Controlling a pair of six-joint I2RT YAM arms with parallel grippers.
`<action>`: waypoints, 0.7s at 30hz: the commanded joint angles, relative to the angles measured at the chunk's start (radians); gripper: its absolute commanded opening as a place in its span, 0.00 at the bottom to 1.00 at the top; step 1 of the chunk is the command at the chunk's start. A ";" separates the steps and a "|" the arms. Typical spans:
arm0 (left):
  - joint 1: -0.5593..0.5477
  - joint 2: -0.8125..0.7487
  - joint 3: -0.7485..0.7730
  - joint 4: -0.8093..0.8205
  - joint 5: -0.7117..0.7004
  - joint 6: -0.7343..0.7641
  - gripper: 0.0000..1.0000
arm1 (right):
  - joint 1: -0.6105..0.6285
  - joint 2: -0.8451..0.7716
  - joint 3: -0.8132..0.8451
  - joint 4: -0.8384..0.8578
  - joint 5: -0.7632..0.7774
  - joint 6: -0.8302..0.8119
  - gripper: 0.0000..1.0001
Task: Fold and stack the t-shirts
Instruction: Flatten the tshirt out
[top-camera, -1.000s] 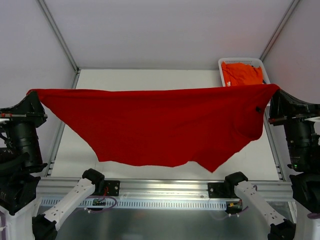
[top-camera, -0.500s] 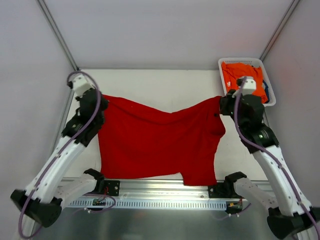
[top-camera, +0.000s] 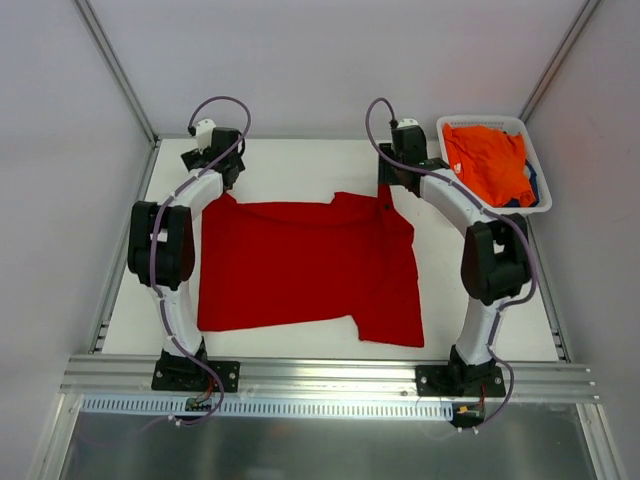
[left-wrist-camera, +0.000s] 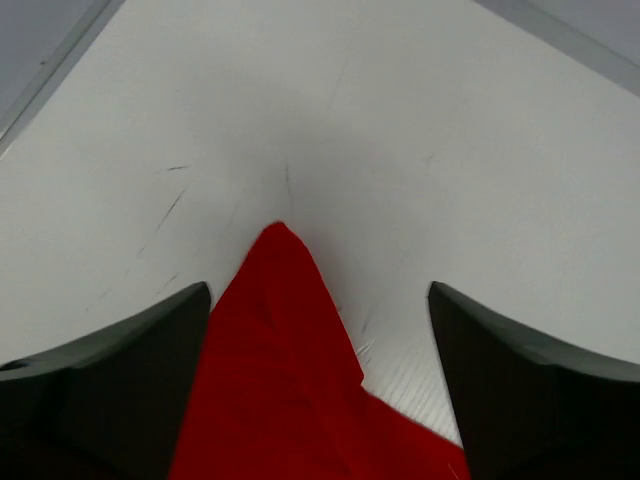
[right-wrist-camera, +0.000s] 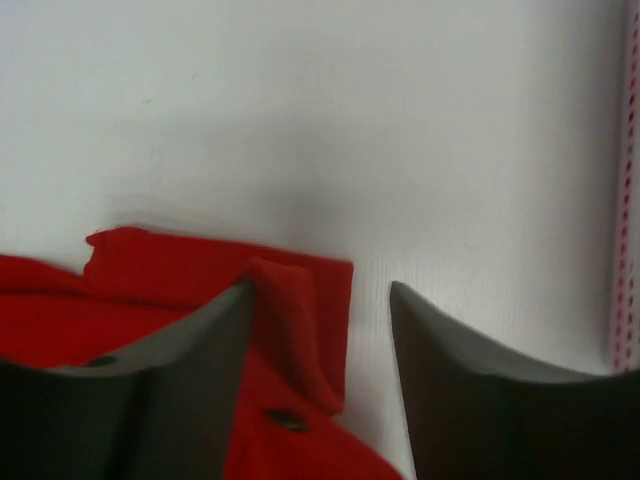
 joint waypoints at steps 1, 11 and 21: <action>0.005 0.054 0.161 -0.019 0.043 0.070 0.99 | 0.000 0.059 0.153 -0.075 0.059 -0.044 0.65; -0.006 -0.155 -0.030 -0.018 0.054 0.053 0.99 | 0.009 -0.187 -0.097 -0.013 0.073 -0.045 0.72; -0.070 -0.416 -0.279 -0.064 0.115 -0.018 0.99 | 0.049 -0.449 -0.308 -0.039 0.053 0.021 0.68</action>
